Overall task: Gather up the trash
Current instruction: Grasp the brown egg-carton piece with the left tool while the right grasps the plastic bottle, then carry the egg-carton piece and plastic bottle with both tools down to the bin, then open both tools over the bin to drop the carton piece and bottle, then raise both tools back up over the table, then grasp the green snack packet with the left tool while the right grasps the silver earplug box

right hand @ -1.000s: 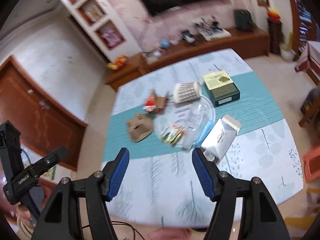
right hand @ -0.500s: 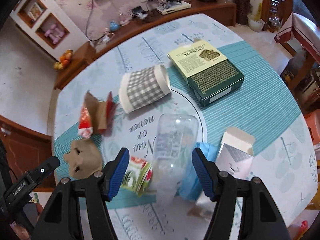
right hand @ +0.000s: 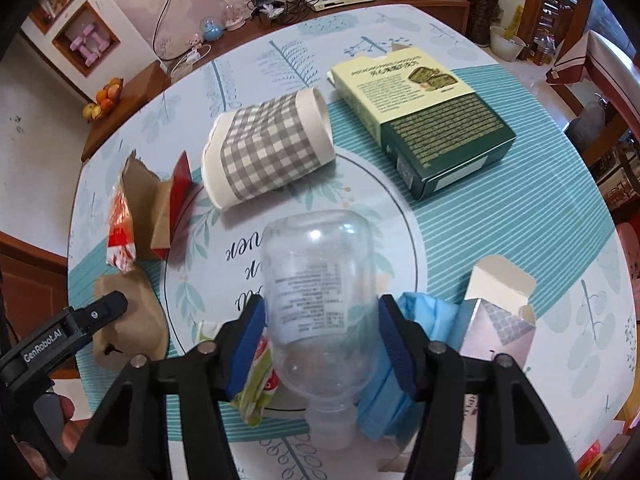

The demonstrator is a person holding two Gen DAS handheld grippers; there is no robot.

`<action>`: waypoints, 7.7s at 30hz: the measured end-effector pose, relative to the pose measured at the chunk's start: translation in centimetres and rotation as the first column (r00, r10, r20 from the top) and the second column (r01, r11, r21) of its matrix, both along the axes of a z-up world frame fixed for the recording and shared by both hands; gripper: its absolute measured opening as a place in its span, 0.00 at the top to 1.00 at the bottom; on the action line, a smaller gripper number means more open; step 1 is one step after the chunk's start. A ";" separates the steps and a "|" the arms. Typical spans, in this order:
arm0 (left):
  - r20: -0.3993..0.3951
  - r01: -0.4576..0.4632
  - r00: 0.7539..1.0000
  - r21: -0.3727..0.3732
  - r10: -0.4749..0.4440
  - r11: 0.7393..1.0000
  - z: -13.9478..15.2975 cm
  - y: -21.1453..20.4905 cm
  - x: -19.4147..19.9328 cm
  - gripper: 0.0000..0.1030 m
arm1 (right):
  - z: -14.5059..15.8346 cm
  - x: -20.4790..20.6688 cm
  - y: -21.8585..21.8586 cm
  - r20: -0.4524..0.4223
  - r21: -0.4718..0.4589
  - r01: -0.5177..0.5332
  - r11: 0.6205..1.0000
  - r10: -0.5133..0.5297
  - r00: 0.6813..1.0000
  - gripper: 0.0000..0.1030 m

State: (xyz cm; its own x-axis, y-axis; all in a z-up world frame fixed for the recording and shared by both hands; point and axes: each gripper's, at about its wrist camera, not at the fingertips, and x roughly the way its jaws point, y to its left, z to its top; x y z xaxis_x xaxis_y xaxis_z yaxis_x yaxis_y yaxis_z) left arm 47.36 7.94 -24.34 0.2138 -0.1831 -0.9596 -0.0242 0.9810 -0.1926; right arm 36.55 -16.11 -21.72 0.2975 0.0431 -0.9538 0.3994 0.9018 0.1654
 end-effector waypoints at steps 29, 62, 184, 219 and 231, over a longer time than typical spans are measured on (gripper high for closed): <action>0.111 0.133 0.986 -0.033 -0.128 0.991 9.0 1.6 -12.8 0.34 | 8.5 -9.8 -0.3 0.179 0.089 -0.121 0.989 0.104 0.978 0.50; 0.181 0.059 0.982 -0.006 -0.057 0.998 14.1 -7.3 -48.5 0.34 | 9.0 -39.1 -5.1 0.208 0.309 -0.385 0.870 0.333 0.920 0.49; 0.500 0.044 0.864 0.055 -0.065 0.998 27.8 -4.9 -47.2 0.13 | 21.1 -37.4 -6.7 0.470 0.155 -0.422 0.893 0.309 0.827 0.32; 0.068 0.530 0.847 -0.027 -0.527 0.848 4.0 -10.1 -8.4 0.18 | 0.6 -7.3 -5.4 0.005 0.070 0.182 0.981 -0.183 0.983 0.32; 0.056 0.519 0.854 -0.045 -0.517 0.854 2.9 -9.6 -6.8 0.18 | -0.4 -8.5 -6.5 -0.027 0.128 0.259 0.957 -0.257 0.966 0.39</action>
State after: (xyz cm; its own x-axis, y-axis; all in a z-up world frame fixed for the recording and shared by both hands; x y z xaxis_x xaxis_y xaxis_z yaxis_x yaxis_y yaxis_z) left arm 40.53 -1.71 -21.40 0.1111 -0.3317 -0.9368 0.4932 0.8368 -0.2378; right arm 28.03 -22.62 -22.14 0.3055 0.0890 -0.9480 0.6178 0.7391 0.2685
